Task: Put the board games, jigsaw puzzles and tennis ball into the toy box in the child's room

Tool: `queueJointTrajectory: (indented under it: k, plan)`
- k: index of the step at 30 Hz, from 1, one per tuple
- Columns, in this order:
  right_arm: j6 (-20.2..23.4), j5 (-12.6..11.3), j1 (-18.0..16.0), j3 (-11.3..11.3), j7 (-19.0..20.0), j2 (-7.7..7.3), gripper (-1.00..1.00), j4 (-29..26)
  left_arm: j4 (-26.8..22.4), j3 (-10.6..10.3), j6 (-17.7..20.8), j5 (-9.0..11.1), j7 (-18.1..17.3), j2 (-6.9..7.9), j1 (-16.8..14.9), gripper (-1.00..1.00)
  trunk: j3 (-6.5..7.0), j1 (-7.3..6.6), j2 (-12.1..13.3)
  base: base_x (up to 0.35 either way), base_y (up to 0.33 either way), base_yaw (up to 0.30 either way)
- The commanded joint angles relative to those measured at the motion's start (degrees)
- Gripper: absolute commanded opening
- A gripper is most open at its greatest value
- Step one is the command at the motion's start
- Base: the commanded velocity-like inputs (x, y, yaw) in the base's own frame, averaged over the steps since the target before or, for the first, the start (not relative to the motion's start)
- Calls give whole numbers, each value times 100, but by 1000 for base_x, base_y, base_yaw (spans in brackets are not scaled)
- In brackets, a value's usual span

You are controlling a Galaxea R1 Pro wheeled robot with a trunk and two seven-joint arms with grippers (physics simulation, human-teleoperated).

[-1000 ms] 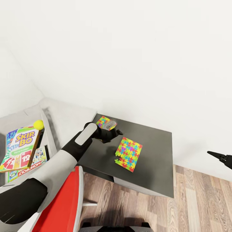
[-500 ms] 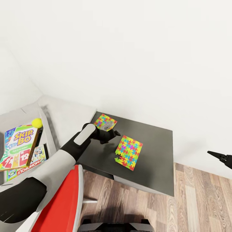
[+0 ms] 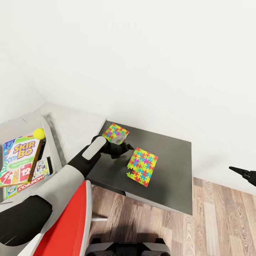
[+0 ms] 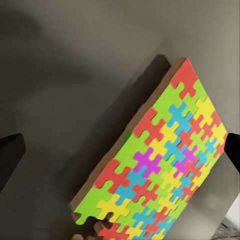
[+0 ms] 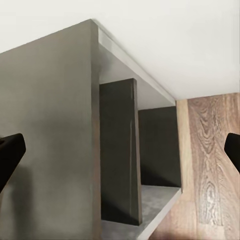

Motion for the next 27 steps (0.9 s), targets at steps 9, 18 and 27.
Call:
queueJointTrajectory:
  k: [9, 18, 27]
  plan:
    - [30, 33, -7, -17, 47, 5, 100, -6, -7, -9, -5, 73, 57, -17, -40, 100, -92, 3, -10, 0, 0, 0]
    - [30, 33, -10, -29, 47, 5, 100, -12, -7, -9, -5, 82, 43, -22, -54, 100, -162, 3, -10, 0, 0, 0]
    - [30, 33, -11, -37, 48, 7, 100, -17, -7, -9, -5, 85, 29, -27, -57, 100, -185, 3, -10, 0, 0, 0]
